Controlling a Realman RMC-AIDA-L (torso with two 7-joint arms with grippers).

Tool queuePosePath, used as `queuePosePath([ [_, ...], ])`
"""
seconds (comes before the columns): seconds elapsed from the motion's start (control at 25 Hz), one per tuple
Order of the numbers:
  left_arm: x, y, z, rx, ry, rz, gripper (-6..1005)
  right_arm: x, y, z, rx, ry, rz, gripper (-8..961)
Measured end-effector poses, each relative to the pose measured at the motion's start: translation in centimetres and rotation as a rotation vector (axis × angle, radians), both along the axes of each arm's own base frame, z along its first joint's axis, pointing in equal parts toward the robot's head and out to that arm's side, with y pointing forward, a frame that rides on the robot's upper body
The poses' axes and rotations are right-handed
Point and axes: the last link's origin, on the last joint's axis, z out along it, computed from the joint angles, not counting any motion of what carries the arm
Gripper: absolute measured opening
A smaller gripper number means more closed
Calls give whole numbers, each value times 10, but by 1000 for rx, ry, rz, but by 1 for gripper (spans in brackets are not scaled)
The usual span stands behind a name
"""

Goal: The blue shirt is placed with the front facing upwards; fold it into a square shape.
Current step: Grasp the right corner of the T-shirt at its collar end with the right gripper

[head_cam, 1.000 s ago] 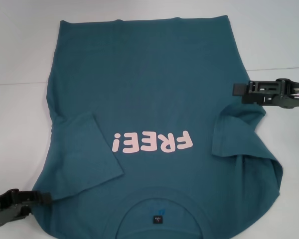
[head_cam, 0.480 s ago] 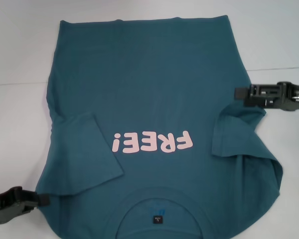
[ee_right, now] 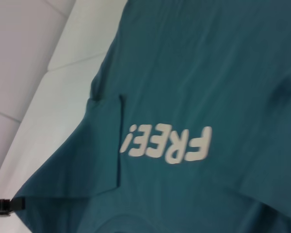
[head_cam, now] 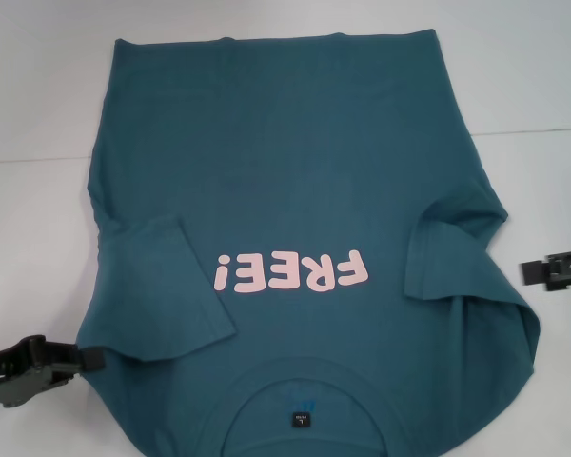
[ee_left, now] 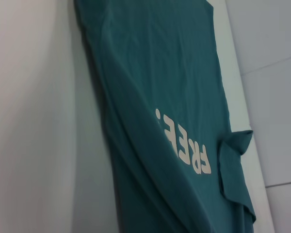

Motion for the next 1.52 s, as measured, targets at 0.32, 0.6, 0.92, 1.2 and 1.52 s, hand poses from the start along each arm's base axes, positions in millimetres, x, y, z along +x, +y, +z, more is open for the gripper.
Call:
queuePosePath([
  [0.32,0,4,0,11,12,-1,21,27,-16,27,71,-37,-135,720],
  [0.6,0,5,1,16,15,1,23,29,-8,28,92,-90,-131,719],
  [0.92,-2,6,2,26,25,7,24,23,20,20,121,-226,-59,717],
  [1.2,-4,6,1,30,28,15,24,20,25,6,70,-287,-61,716],
  [1.52,-3,9,0,36,35,15,23,26,17,3,52,-232,-244,714],
])
